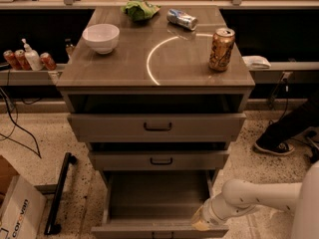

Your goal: Close bottom drawer

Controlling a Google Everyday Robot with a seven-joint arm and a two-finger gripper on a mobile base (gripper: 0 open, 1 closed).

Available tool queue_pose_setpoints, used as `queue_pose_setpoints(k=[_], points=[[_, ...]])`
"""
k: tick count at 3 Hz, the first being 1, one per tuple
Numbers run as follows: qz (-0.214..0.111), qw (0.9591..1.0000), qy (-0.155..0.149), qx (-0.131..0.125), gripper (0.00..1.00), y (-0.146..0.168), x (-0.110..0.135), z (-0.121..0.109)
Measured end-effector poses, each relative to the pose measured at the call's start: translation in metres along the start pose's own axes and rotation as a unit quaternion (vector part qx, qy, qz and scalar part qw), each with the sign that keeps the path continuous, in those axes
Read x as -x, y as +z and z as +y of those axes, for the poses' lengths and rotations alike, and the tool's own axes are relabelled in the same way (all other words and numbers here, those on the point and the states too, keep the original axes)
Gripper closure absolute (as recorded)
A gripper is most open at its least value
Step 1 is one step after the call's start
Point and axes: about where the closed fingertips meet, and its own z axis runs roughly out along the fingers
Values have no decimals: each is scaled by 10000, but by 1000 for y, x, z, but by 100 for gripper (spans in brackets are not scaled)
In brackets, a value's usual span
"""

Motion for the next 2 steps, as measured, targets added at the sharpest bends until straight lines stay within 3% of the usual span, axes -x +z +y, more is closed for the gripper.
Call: queue_pose_setpoints(k=[2], points=[[-118,9996,243,-50,100,29,-33,-11]])
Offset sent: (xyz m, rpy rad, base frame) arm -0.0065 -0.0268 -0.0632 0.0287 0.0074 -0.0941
